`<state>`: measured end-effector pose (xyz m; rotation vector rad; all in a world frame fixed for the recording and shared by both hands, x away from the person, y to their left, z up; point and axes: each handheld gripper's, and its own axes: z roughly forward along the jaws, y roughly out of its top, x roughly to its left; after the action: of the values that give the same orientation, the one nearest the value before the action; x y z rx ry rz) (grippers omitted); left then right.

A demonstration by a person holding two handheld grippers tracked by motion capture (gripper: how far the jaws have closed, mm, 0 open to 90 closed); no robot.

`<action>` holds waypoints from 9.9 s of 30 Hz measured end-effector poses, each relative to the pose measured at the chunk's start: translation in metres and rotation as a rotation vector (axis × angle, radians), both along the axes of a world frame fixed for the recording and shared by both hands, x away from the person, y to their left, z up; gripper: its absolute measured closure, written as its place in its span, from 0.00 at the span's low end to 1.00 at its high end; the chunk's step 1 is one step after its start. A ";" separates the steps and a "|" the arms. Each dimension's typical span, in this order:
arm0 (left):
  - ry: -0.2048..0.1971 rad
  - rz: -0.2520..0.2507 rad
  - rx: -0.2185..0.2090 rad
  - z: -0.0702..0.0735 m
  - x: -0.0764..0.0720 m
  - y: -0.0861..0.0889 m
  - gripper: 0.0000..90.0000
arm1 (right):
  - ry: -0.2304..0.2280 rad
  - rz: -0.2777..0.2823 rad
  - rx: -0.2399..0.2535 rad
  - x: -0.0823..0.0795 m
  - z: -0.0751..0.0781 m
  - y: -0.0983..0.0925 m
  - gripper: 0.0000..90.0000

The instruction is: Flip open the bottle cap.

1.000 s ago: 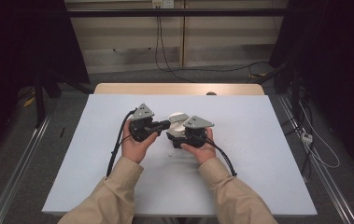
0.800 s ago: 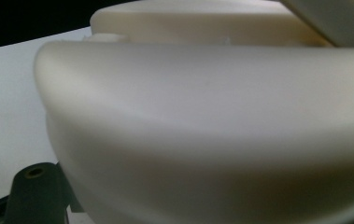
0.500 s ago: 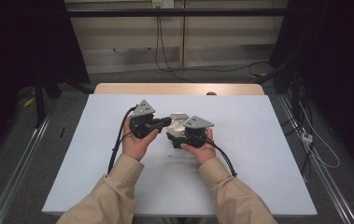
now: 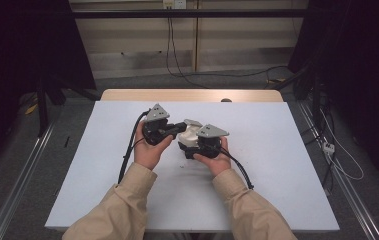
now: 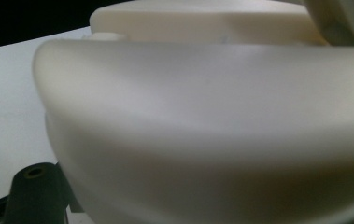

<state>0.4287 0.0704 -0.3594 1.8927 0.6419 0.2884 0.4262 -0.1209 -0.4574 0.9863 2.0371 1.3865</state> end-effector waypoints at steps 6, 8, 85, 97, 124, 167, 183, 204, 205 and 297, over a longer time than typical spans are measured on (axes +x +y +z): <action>-0.004 -0.006 0.004 0.002 0.002 -0.003 1.00 | 0.000 -0.001 0.000 0.000 0.000 0.000 0.21; 0.005 -0.008 -0.002 0.003 0.004 -0.004 1.00 | 0.000 -0.001 0.000 0.000 0.000 0.000 0.21; -0.006 -0.046 -0.007 0.014 0.030 -0.033 1.00 | 0.002 0.003 0.002 0.001 -0.001 -0.001 0.21; -0.008 -0.055 -0.002 0.016 0.035 -0.037 1.00 | 0.003 0.004 0.000 0.001 -0.001 -0.001 0.21; 0.008 -0.071 -0.010 0.010 0.047 -0.048 1.00 | 0.005 0.005 -0.003 0.001 -0.001 -0.001 0.21; 0.018 -0.080 -0.009 0.004 0.054 -0.054 1.00 | 0.006 0.007 -0.004 0.001 -0.001 -0.001 0.21; 0.030 -0.091 -0.006 0.001 0.056 -0.057 1.00 | 0.006 0.008 -0.004 0.002 -0.001 -0.001 0.21; 0.049 -0.102 0.010 -0.002 0.061 -0.062 1.00 | 0.012 0.011 0.002 0.002 -0.002 -0.002 0.21; 0.051 -0.103 0.011 -0.001 0.062 -0.062 1.00 | 0.013 0.010 0.002 0.002 -0.001 -0.002 0.21; 0.129 -0.019 0.013 -0.002 0.052 -0.036 0.28 | 0.097 -0.030 -0.040 -0.007 0.005 -0.009 0.08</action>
<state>0.4803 0.0345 -0.3614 1.9402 0.7088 0.1594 0.4197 -0.1301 -0.4526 1.0811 2.1027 1.3003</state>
